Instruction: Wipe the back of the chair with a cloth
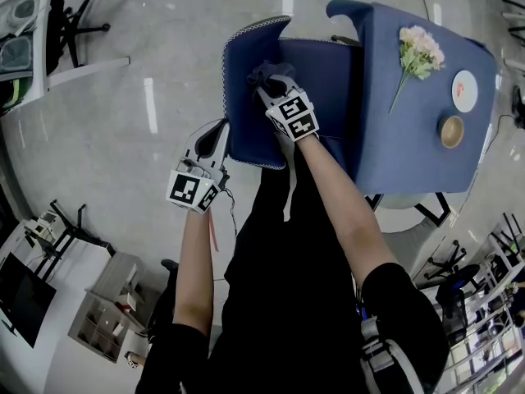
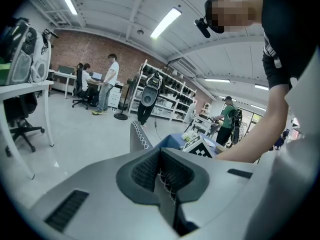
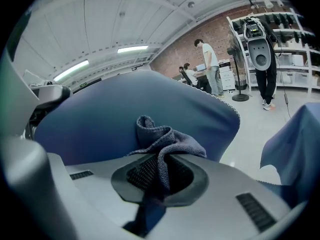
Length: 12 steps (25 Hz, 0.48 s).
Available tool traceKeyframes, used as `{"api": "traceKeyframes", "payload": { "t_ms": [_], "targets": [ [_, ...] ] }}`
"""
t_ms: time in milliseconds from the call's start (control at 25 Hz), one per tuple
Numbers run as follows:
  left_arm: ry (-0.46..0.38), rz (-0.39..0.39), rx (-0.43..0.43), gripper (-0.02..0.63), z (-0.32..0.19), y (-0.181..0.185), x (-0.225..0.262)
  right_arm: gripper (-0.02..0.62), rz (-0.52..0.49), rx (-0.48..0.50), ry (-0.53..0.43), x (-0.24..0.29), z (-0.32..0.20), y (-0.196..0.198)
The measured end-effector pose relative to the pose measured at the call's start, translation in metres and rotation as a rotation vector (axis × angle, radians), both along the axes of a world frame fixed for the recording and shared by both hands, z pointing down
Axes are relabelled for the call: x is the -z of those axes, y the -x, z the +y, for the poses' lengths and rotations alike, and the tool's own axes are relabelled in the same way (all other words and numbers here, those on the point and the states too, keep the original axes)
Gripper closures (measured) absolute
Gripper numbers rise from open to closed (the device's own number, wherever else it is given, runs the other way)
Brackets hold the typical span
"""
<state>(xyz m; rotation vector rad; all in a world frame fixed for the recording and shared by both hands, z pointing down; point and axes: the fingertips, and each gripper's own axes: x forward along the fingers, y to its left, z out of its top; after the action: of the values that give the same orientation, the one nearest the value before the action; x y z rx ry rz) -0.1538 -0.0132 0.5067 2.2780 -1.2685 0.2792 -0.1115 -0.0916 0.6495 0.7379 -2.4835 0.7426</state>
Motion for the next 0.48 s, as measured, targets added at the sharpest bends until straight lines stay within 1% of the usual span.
{"api": "traceKeyframes", "payload": {
  "t_ms": [320, 480],
  "targets": [
    [-0.001, 0.026, -0.01, 0.581, 0.001, 0.0, 0.0, 0.54, -0.008, -0.012, 0.017, 0.0, 0.018, -0.001],
    [-0.003, 0.023, -0.026, 0.581, 0.002, 0.0, 0.001, 0.54, -0.012, -0.028, 0.022, 0.0, 0.027, 0.0]
  ]
}}
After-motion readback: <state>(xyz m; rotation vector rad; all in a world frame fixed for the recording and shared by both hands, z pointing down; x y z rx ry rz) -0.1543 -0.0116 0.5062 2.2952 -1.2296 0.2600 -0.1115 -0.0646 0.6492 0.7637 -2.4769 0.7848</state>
